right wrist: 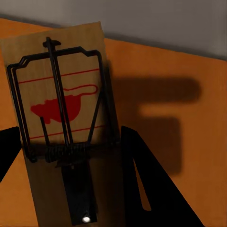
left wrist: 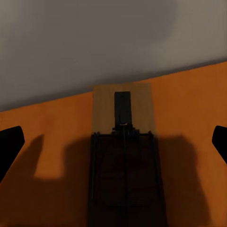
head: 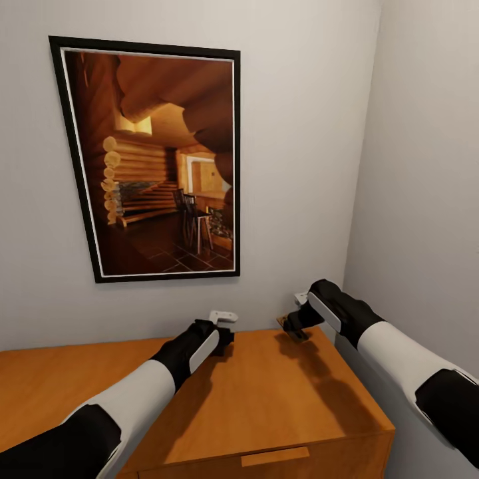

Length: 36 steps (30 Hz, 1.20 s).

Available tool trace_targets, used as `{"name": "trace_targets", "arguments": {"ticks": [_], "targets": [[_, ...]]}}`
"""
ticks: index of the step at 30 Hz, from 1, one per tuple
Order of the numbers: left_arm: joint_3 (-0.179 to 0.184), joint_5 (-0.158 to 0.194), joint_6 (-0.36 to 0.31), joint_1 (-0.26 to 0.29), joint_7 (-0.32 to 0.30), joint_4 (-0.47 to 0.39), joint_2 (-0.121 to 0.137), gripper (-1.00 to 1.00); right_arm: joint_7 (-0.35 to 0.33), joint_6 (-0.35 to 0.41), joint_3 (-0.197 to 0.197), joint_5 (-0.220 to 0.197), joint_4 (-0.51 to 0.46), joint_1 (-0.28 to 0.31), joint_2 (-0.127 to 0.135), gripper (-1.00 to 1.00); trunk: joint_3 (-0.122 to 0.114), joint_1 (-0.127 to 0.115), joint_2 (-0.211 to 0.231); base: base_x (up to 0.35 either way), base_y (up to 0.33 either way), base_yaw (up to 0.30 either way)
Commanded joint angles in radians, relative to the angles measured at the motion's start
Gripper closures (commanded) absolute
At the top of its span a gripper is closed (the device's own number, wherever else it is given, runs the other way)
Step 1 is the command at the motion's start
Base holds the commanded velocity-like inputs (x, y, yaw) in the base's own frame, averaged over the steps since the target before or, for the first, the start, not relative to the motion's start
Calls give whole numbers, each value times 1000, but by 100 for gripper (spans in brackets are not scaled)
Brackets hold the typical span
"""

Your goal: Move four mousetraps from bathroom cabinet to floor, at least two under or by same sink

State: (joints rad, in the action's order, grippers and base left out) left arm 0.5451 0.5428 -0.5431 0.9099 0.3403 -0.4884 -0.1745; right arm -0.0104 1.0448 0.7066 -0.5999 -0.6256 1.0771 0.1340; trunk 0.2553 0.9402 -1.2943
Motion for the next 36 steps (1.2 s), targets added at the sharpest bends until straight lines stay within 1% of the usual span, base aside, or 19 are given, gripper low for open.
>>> {"name": "trace_targets", "arguments": {"ticks": [1,7,12,27,36], "targets": [[4,11,-2,1,14,3,0,-100,1,2,6,-3,1,1,1,100,1,0,-1,0,0,0],[4,15,-1,1,48,41,0,-100,0,2,7,-3,9,1,1,100,1,0,-1,0,0,0],[3,18,0,1,53,50,0,-100,0,2,8,-3,10,1,1,100,1,0,-1,0,0,0],[4,20,1,1,55,51,0,-100,-2,2,8,-3,10,1,1,100,1,0,-1,0,0,0],[4,21,1,1,43,41,0,-100,-2,2,8,-3,10,1,1,100,1,0,-1,0,0,0]]}}
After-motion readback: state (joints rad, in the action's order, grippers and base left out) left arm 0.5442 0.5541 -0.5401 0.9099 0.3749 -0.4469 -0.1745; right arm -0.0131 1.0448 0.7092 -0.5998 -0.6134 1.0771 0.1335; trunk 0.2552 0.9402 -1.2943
